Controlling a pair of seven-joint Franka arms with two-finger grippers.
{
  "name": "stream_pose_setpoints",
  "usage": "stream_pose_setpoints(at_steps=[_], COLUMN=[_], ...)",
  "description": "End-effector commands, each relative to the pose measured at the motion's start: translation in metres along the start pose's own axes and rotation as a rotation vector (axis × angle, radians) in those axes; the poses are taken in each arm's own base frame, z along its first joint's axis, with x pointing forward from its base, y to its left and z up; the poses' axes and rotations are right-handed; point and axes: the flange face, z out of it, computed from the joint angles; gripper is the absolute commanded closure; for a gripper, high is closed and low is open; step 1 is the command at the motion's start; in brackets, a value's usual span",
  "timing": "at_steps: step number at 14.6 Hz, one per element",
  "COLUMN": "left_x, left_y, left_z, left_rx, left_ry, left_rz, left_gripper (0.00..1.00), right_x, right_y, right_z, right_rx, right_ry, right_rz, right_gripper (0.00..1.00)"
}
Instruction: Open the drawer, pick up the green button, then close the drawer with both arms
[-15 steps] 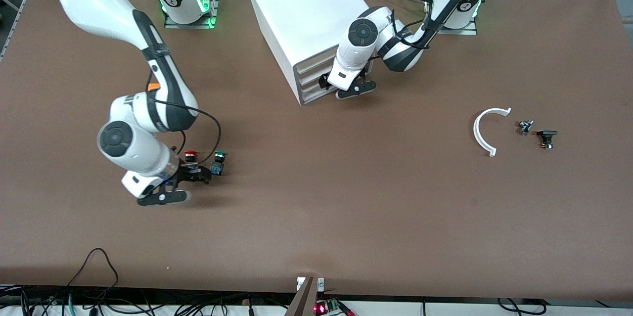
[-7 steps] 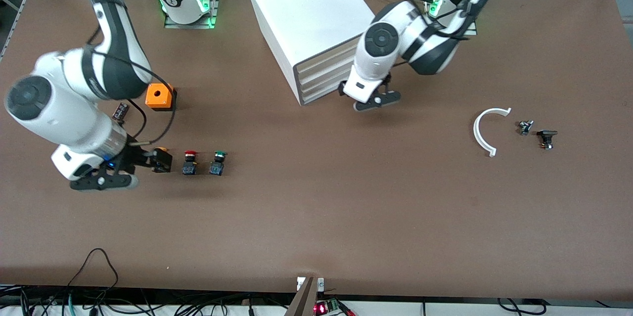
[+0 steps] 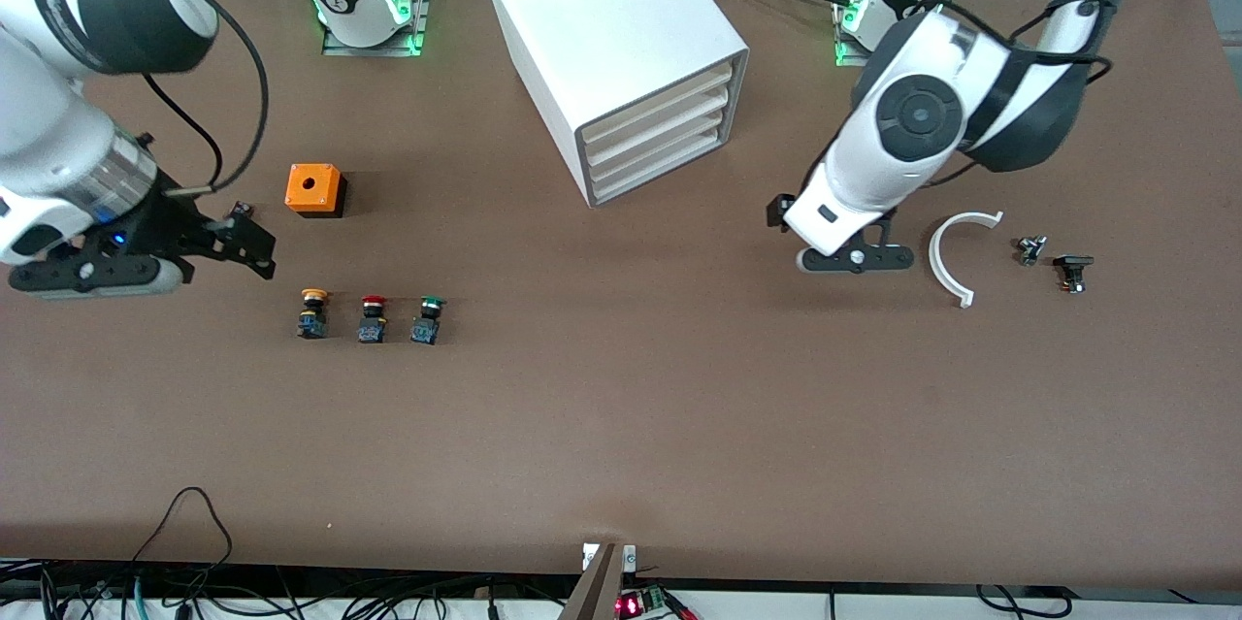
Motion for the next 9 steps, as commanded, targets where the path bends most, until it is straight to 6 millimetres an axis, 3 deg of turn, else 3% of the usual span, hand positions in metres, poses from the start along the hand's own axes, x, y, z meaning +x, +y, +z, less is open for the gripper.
stream_pose_setpoints(at_steps=[1, 3, 7, 9], left_x=[0.013, 0.017, 0.016, 0.013], left_y=[-0.018, -0.035, -0.062, -0.078], left_z=[-0.028, -0.038, -0.069, -0.084], left_rx=[0.008, 0.009, 0.018, 0.013], left_ry=[0.033, 0.034, 0.055, 0.075], left_rz=[0.104, 0.150, 0.211, 0.242], left_gripper=[0.00, 0.00, 0.00, 0.00], right_x=[-0.023, -0.039, -0.064, -0.068], right_y=[0.004, 0.004, 0.008, 0.009], right_z=[-0.028, -0.039, -0.033, -0.033], right_rx=[-0.008, -0.008, -0.010, -0.012], right_ry=[-0.024, -0.027, -0.041, -0.040], right_rz=[-0.003, -0.006, 0.028, 0.041], right_gripper=[0.00, 0.00, 0.00, 0.00])
